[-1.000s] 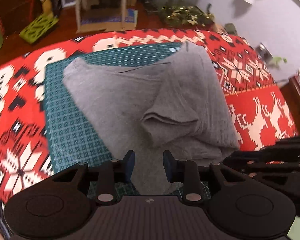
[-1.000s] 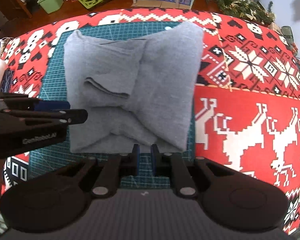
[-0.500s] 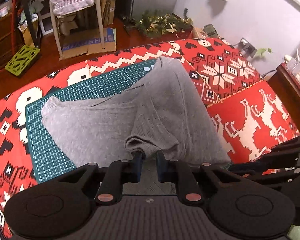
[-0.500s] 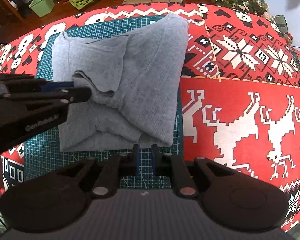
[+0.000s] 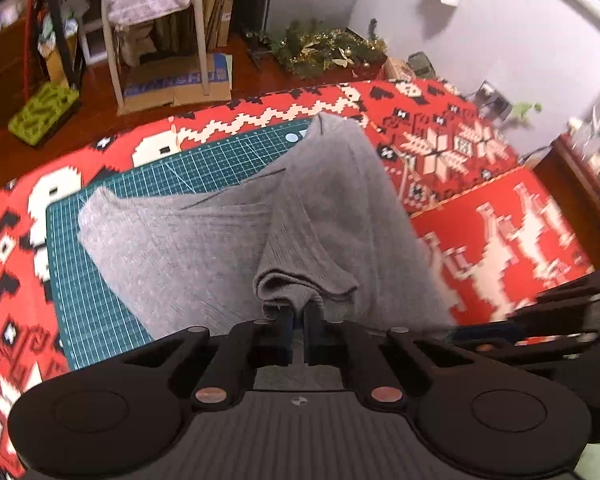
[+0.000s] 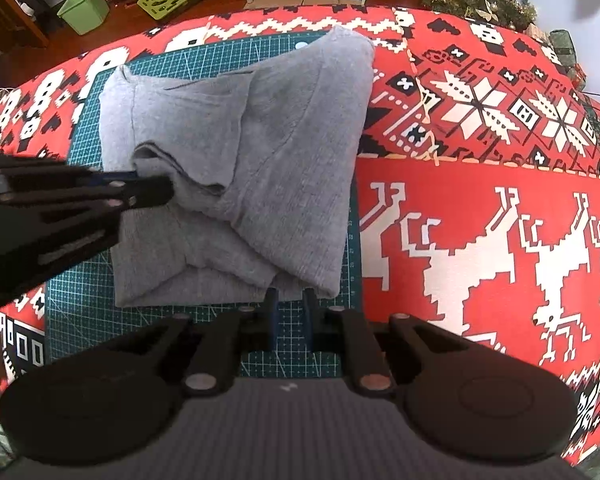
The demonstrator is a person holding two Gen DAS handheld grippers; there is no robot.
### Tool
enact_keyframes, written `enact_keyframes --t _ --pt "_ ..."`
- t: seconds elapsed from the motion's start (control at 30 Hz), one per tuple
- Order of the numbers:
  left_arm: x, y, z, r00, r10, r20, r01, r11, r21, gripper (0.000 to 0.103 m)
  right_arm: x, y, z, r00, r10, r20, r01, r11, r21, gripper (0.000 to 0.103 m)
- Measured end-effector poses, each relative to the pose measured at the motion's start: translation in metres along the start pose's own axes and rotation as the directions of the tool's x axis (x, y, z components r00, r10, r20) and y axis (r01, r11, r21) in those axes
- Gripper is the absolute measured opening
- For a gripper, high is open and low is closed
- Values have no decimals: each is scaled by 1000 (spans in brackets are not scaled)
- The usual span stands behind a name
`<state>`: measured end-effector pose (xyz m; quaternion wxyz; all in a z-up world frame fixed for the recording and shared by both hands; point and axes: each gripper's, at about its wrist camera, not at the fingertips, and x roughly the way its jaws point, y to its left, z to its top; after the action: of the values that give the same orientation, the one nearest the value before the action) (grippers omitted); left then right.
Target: Fold clothes
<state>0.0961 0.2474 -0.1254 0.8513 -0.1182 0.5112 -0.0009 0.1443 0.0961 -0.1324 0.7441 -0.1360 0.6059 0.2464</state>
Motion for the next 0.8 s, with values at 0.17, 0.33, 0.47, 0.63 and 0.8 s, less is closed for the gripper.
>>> enact_keyframes --t 0.17,0.33,0.47,0.63,0.8 --pt "-13 23 -3 991 -117 -71 95 961 -261 4 3 -2 4 1000 -3 8 3 1000 9 13" --pt "-1 52 -19 966 -221 -136 116 838 -533 4 5 -5 6 1000 -5 14 4 1000 24 13" --pt "17 71 -27 953 -244 -179 81 774 -628 5 6 -6 5 1000 -5 15 5 1000 29 13" --pt "16 73 -29 954 -240 -181 74 772 -632 25 3 -4 3 1000 -3 18 2 1000 23 13" --pt "-2 67 -29 968 -174 -183 42 826 -563 32 -7 -1 4 999 6 37 -6 1000 12 13"
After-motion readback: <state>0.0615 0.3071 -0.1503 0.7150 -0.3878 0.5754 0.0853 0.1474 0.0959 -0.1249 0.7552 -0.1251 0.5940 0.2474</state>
